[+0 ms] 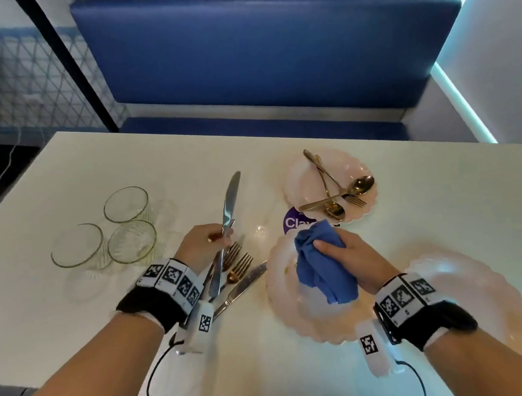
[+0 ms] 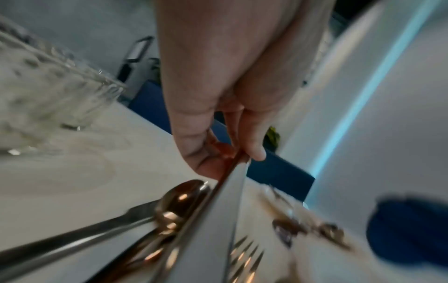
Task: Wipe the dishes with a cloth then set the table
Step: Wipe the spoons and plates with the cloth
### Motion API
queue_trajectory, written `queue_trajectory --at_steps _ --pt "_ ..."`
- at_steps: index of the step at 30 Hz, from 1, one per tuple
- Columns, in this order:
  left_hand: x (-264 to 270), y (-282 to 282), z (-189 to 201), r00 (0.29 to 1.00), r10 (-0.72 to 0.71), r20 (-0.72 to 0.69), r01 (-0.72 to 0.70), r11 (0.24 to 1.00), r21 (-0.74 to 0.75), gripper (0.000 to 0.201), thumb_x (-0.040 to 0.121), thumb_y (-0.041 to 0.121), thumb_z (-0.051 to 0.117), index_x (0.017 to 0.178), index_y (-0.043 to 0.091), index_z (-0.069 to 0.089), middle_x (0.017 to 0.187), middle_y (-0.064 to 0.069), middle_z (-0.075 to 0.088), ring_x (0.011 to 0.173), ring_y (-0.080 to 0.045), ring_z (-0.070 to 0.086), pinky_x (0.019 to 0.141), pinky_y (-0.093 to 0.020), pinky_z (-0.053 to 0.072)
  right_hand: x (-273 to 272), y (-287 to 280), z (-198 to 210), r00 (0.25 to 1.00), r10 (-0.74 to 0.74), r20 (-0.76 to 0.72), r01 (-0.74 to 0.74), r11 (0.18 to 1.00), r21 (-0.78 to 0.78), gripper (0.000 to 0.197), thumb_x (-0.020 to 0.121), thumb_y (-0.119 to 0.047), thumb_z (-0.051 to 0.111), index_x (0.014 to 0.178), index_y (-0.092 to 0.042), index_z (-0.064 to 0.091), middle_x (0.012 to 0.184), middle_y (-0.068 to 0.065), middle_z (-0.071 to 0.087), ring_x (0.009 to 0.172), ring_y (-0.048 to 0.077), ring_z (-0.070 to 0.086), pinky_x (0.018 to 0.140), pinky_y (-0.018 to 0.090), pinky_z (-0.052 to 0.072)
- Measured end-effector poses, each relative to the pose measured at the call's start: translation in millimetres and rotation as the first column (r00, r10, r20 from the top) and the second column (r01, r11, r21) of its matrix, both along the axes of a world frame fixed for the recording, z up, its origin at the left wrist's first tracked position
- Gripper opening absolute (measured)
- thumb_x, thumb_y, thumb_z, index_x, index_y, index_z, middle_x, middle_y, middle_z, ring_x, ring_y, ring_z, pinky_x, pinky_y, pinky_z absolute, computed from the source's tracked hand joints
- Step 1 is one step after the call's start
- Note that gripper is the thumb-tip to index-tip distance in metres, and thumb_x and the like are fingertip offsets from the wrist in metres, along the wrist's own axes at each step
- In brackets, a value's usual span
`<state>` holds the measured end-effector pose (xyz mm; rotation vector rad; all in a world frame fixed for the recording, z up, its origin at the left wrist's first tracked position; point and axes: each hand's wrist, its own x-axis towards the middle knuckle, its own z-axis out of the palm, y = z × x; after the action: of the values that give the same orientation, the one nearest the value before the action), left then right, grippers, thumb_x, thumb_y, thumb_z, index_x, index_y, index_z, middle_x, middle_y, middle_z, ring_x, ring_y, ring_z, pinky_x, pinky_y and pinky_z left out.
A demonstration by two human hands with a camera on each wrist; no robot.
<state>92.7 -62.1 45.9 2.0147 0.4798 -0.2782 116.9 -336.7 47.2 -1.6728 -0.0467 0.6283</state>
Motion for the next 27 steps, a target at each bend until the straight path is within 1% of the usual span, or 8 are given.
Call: queue_trajectory --at_steps 3,8,13,18,20,23,25,27 --pt "-20 2 -23 0.984 -0.144 -0.104 0.168 0.946 0.277 0.019 0.087 0.017 0.06 0.103 0.008 0.066 0.1 -0.011 0.066 0.095 -0.027 0.062 0.086 -0.031 0.046 12 -7 11 0.998 -0.062 -0.008 0.063 0.996 0.058 0.013 0.092 -0.019 0.055 0.101 -0.025 0.062 0.096 0.001 0.071 0.086 0.013 0.067 0.073 0.024 0.055" --pt "-32 -12 -35 0.986 -0.124 -0.113 0.157 0.919 0.361 0.041 0.085 0.011 0.062 0.124 0.012 0.051 0.108 -0.01 0.065 0.102 -0.026 0.061 0.095 -0.034 0.047 26 -18 19 0.985 -0.17 -0.005 0.17 0.98 0.101 0.017 0.094 -0.021 0.052 0.109 -0.021 0.061 0.102 0.0 0.069 0.092 0.015 0.066 0.075 0.026 0.055" --pt "-34 -40 -31 0.997 -0.068 0.047 0.037 0.875 0.483 0.019 0.091 0.016 0.052 0.107 0.007 0.055 0.105 -0.01 0.06 0.093 -0.023 0.058 0.082 -0.03 0.046 34 -40 24 0.952 -0.306 -0.027 0.305 0.935 0.18 0.031 0.098 -0.025 0.042 0.126 -0.015 0.052 0.118 0.003 0.063 0.104 0.016 0.061 0.083 0.027 0.052" --pt "-34 -93 -39 0.943 -0.195 -0.268 0.266 0.928 0.261 0.043 0.096 0.036 0.044 0.1 -0.004 0.059 0.092 -0.018 0.067 0.054 -0.013 0.057 0.046 -0.015 0.043 31 -59 20 0.928 -0.37 -0.039 0.372 0.924 0.092 0.035 0.098 -0.03 0.042 0.129 -0.013 0.044 0.126 0.009 0.057 0.109 0.022 0.058 0.087 0.033 0.05" --pt "-32 -101 -46 0.963 -0.135 -0.235 0.183 0.963 0.198 0.033 0.093 0.036 0.05 0.1 0.004 0.058 0.095 -0.014 0.068 0.064 -0.018 0.063 0.059 -0.026 0.055 27 -62 16 0.919 -0.395 -0.006 0.394 0.918 -0.03 0.036 0.097 -0.031 0.046 0.125 -0.011 0.04 0.124 0.011 0.055 0.1 0.02 0.059 0.08 0.03 0.05" --pt "-30 -106 -44 0.993 -0.004 -0.121 0.013 0.997 0.073 0.017 0.095 0.028 0.043 0.099 0.011 0.046 0.085 -0.006 0.057 0.083 -0.025 0.06 0.079 -0.038 0.052 16 -55 8 0.951 -0.298 0.087 0.31 0.916 -0.256 0.042 0.097 -0.029 0.046 0.13 -0.007 0.032 0.119 0.013 0.054 0.086 0.017 0.059 0.068 0.023 0.051" --pt "-34 -110 -38 0.992 0.111 -0.067 -0.122 0.976 -0.179 0.016 0.098 0.024 0.037 0.106 0.011 0.043 0.087 -0.006 0.054 0.082 -0.024 0.056 0.07 -0.033 0.047 7 -48 -8 0.989 -0.09 0.119 0.134 0.886 -0.444 0.054 0.096 -0.027 0.048 0.141 -0.009 0.023 0.133 0.017 0.045 0.108 0.027 0.055 0.084 0.031 0.048" --pt "-38 -110 -32 0.978 0.206 -0.019 -0.203 0.932 -0.299 0.014 0.099 0.026 0.036 0.105 0.016 0.043 0.092 -0.007 0.055 0.083 -0.024 0.057 0.067 -0.035 0.048 -6 -38 -26 0.971 0.192 0.14 -0.058 0.762 -0.645 0.067 0.096 -0.022 0.049 0.148 -0.007 0.01 0.149 0.017 0.023 0.132 0.03 0.036 0.101 0.03 0.036"
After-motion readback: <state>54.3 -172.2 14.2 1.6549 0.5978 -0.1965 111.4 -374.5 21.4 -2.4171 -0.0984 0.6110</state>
